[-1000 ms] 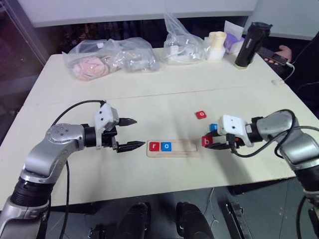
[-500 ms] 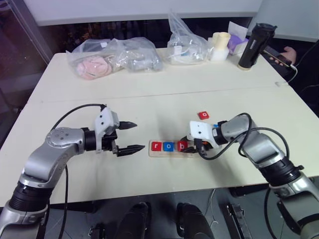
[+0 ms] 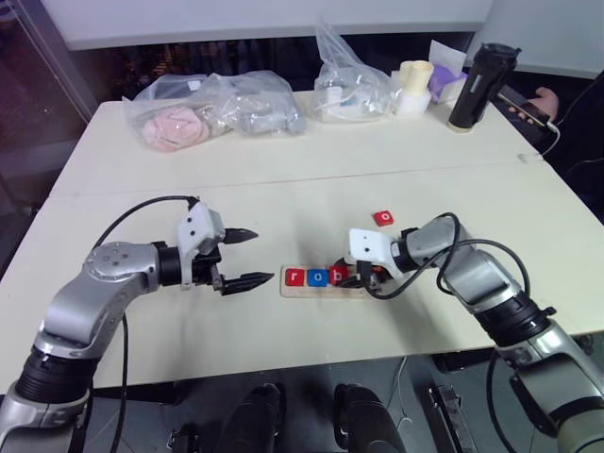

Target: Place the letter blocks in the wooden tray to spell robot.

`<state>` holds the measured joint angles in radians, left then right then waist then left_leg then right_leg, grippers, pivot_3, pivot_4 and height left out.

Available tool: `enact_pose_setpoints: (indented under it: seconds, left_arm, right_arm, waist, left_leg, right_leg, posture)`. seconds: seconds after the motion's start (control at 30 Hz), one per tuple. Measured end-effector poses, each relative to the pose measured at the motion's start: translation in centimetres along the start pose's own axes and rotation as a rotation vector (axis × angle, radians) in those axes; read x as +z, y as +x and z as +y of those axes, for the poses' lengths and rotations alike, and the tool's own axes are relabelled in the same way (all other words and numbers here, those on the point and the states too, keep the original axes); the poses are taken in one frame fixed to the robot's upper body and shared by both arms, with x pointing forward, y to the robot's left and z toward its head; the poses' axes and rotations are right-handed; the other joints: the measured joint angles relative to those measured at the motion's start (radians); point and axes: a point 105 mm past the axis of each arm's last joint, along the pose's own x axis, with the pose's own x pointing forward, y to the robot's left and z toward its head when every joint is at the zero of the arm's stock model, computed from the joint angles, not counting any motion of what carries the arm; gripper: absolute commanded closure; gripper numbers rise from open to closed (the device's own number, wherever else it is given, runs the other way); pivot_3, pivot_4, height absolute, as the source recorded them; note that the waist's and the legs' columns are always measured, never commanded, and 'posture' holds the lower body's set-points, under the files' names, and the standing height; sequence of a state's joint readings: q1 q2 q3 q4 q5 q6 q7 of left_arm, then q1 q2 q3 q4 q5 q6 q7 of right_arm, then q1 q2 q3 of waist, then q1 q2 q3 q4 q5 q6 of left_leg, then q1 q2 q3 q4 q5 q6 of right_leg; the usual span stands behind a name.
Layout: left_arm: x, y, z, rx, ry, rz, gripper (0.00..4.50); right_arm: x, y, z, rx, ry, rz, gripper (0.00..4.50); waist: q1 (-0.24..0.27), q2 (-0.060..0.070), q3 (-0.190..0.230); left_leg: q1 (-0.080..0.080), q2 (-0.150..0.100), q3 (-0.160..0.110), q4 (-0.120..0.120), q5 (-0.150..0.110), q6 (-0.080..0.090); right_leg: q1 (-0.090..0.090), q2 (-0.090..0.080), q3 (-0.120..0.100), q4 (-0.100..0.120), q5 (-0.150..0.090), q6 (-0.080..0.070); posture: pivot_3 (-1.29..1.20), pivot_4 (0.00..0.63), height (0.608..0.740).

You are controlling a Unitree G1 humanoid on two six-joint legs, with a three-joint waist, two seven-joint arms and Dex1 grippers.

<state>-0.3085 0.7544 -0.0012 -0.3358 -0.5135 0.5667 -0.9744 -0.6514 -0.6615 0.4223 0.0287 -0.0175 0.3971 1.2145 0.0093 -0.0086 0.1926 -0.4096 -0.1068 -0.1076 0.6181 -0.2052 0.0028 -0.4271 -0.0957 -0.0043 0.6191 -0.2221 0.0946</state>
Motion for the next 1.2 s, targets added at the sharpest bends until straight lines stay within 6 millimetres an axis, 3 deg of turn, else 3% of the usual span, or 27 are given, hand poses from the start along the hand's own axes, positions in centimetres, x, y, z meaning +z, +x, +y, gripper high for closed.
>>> enact_pose_setpoints:
  seconds: [1.2]
  left_arm:
    - [0.23,0.24,0.37,0.028,-0.015,0.000,0.00]
  right_arm:
    - [0.72,-0.49,0.21,0.028,-0.009,0.008,3.37]
  waist:
    - [-0.002,0.000,0.000]
  left_leg:
    - [0.000,0.000,0.000,0.000,0.000,0.000]
  right_leg:
    - [0.000,0.000,0.000,0.001,0.000,0.000]
  posture:
    - [0.00,0.150,0.740]
